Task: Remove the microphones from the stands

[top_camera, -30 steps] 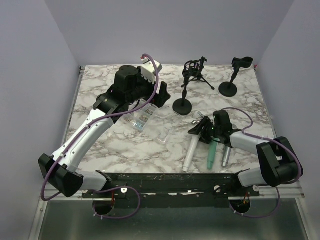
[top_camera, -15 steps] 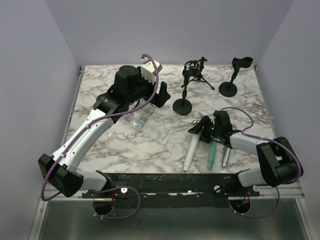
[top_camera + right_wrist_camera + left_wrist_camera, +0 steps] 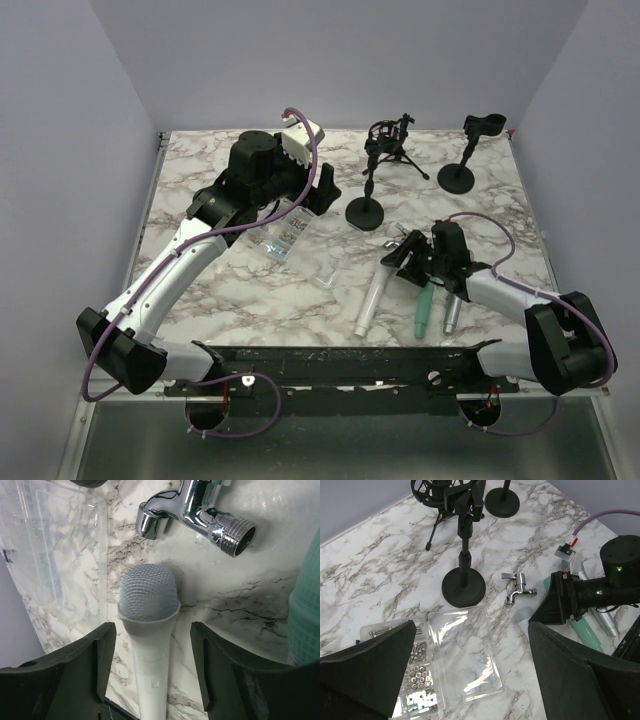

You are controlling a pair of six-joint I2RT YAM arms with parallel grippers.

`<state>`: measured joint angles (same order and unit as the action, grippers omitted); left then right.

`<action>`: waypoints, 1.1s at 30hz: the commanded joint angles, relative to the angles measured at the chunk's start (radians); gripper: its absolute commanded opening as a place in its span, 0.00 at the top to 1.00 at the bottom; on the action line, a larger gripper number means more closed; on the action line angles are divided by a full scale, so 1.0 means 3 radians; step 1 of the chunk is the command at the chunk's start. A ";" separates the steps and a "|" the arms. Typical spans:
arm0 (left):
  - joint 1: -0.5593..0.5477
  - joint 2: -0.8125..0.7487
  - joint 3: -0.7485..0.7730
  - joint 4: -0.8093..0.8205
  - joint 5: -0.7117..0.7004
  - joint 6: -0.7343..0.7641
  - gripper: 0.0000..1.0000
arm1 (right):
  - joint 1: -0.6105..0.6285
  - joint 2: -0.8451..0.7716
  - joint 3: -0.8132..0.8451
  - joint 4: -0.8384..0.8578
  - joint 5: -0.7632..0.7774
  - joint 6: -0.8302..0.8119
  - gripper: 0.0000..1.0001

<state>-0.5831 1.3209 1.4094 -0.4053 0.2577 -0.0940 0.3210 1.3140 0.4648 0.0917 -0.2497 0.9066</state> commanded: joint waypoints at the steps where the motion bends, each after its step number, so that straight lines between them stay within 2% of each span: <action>1: -0.0014 0.0009 -0.0022 0.0029 -0.0051 0.0034 0.01 | 0.0024 -0.0233 0.0197 -0.0297 0.0207 -0.0190 0.32; 8: -0.0011 0.0015 -0.0024 0.0030 -0.0056 0.0036 0.01 | 0.0021 -0.0513 0.0751 -0.0656 0.0498 -0.0570 0.20; 11: -0.0010 0.0019 -0.0024 0.0028 -0.0061 0.0037 0.01 | 0.0018 -0.0423 0.1082 -0.0708 0.0561 -0.0710 0.14; 15: -0.0013 0.0026 -0.0025 0.0022 -0.0066 0.0047 0.01 | 0.0018 -0.0149 0.1608 -0.0756 0.0536 -0.0780 0.14; 25: -0.0014 0.0007 -0.0029 0.0015 -0.0111 0.0073 0.01 | 0.0019 0.0597 0.2819 -0.0720 0.0478 -0.0635 0.16; 30: -0.0011 -0.0010 -0.0024 0.0009 -0.0133 0.0092 0.02 | 0.0019 0.0898 0.3141 -0.0705 0.0533 -0.0525 0.24; 33: -0.0010 -0.0021 -0.0025 0.0010 -0.0142 0.0099 0.01 | 0.0019 0.1029 0.3221 -0.0705 0.0542 -0.0506 0.32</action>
<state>-0.5831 1.3247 1.4094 -0.4057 0.2390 -0.0772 0.3218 1.5726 1.3865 -0.1070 -0.1169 0.7345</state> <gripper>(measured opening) 0.981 0.732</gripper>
